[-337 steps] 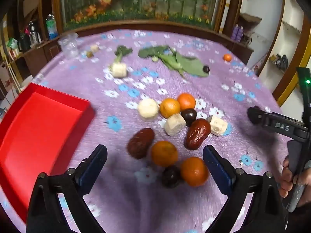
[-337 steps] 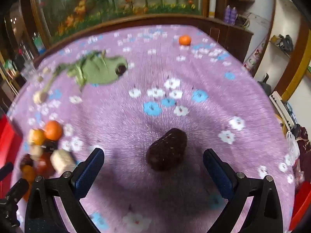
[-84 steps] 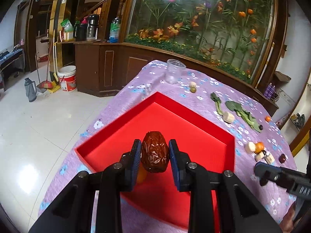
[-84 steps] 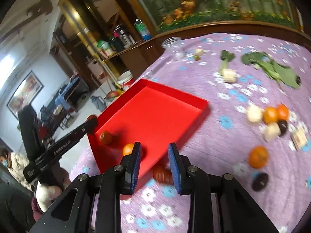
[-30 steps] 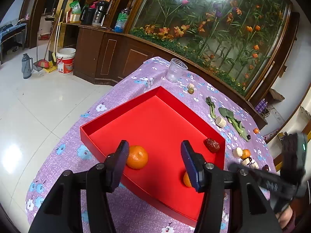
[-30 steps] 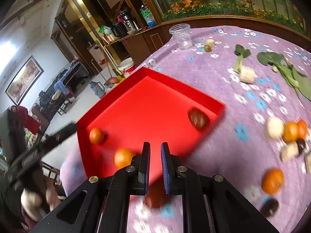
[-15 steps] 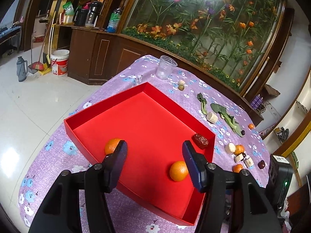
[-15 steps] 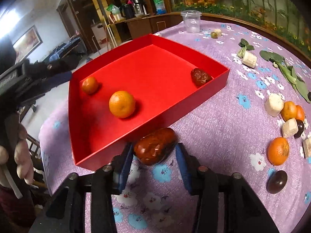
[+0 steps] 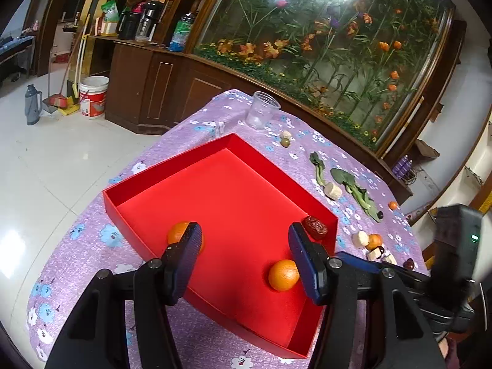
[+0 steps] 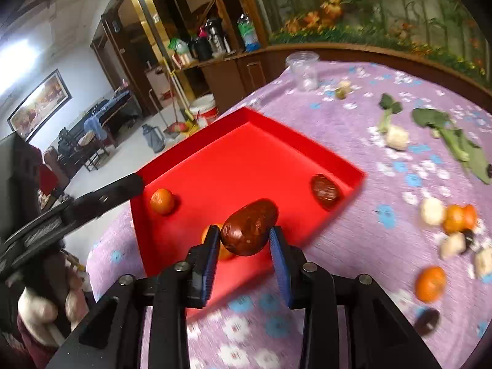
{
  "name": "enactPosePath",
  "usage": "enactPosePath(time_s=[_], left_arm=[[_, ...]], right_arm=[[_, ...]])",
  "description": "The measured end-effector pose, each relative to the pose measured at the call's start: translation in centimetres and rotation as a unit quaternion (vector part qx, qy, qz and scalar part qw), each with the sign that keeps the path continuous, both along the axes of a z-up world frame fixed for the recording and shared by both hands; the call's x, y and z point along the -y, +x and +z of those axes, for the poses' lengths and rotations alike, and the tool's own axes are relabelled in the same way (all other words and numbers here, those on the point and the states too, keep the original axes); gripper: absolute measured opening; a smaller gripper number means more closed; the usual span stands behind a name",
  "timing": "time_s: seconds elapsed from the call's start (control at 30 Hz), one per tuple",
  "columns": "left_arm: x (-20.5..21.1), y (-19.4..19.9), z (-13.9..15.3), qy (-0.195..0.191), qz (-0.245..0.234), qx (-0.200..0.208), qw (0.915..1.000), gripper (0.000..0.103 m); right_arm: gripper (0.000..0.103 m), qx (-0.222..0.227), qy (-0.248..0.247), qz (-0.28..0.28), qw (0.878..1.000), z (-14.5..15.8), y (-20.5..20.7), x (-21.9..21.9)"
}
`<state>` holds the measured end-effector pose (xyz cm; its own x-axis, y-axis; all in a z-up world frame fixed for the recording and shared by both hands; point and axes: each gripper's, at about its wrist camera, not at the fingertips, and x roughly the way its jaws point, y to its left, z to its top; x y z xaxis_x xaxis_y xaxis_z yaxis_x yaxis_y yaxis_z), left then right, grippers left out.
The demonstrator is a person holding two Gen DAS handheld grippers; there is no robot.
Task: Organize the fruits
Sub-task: 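Lower the held red date into the tray and open the right gripper, then grasp a mandarin with the left gripper while the right gripper grasps a tan round bun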
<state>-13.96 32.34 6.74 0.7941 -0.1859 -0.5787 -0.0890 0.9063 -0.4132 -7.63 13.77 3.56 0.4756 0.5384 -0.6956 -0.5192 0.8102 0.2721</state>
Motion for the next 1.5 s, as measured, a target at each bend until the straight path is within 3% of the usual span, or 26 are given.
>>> enactPosePath(time_s=[0.13,0.3,0.5,0.67,0.93,1.2,1.33,1.43,1.5], left_arm=[[0.4,0.5,-0.2,0.0,-0.013,-0.008,0.9999,0.06],[2.9,1.2,-0.1,-0.001,-0.048,-0.01,0.9988,0.06],[8.5,1.0,1.4,-0.005,-0.114,0.008,0.9934,0.06],[12.5,-0.4,2.7,0.016,-0.16,0.022,0.9868,0.064],[13.8,-1.7,2.9,0.059,-0.158,0.018,0.9856,0.068],[16.2,0.2,0.6,0.085,-0.172,-0.014,0.9813,0.068],[18.8,1.6,-0.5,0.09,-0.21,-0.028,0.9732,0.048],[20.9,2.5,-1.1,0.104,-0.229,-0.028,0.9674,0.048],[22.2,3.4,-1.5,0.103,-0.243,-0.031,0.9639,0.048]], right_arm=[[0.046,0.01,0.0,-0.023,1.0,0.4,-1.2,1.2],[0.068,0.01,0.02,-0.1,0.995,0.7,-3.1,6.6],[0.068,0.03,0.007,-0.167,0.986,1.9,-6.4,12.1],[0.072,0.047,0.012,-0.196,0.979,3.1,-8.6,14.9],[0.072,0.062,0.002,-0.239,0.969,3.1,-8.8,20.0],[0.072,0.032,0.013,-0.263,0.964,1.3,-6.3,25.2],[0.072,0.017,0.018,-0.26,0.965,0.2,-4.6,26.0],[0.071,0.012,0.007,-0.245,0.969,-0.3,-3.1,25.9],[0.064,0.013,-0.006,-0.229,0.973,-0.5,-2.0,25.4]])
